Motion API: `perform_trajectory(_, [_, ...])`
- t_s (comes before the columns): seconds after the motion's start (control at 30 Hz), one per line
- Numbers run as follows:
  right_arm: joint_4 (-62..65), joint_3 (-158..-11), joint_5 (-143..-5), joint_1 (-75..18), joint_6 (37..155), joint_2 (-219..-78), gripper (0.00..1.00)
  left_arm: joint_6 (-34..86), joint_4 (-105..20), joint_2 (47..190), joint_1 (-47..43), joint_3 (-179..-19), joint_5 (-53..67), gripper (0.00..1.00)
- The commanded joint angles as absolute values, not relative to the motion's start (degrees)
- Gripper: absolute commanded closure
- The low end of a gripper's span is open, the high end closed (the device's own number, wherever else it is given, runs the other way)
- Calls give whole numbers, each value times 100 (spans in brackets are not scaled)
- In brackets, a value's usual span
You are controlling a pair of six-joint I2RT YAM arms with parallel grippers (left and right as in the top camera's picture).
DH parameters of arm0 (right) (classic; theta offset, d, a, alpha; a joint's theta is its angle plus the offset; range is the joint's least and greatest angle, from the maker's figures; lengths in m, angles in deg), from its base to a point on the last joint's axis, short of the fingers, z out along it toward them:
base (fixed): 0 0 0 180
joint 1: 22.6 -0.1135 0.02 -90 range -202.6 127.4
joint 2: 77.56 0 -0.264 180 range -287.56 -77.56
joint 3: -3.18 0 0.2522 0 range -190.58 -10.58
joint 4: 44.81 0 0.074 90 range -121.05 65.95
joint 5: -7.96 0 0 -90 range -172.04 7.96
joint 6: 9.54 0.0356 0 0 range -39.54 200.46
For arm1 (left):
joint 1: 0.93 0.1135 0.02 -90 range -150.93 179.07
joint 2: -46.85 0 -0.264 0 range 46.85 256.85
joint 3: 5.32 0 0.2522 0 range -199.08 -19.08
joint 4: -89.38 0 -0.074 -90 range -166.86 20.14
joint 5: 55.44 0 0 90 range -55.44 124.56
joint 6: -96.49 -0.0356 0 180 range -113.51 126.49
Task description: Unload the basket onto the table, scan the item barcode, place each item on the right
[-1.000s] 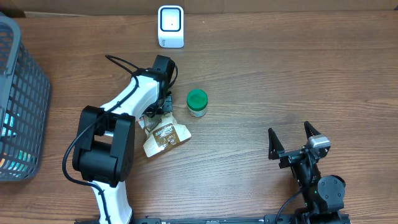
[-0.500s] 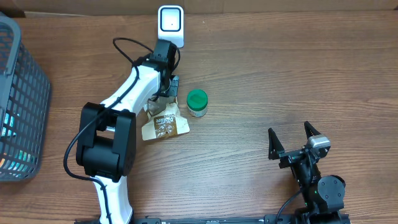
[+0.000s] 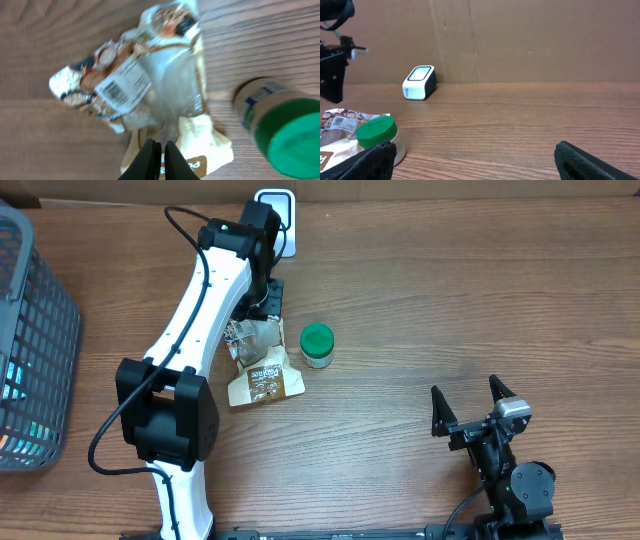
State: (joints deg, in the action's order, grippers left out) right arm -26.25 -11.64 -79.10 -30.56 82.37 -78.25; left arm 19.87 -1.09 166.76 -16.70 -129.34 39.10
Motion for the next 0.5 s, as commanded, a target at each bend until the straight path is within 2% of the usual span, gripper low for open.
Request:
perform_trajectory(0.0, [-2645, -1105, -7943, -3039, 8264, -7773, 0, 2715, -63, 16716, -1659, -12622, 4340, 90])
perform_trajectory(0.47, [-2645, -1105, -7943, -3039, 8264, -7773, 0, 2840, -1049, 16729, -1659, -11325, 4439, 91])
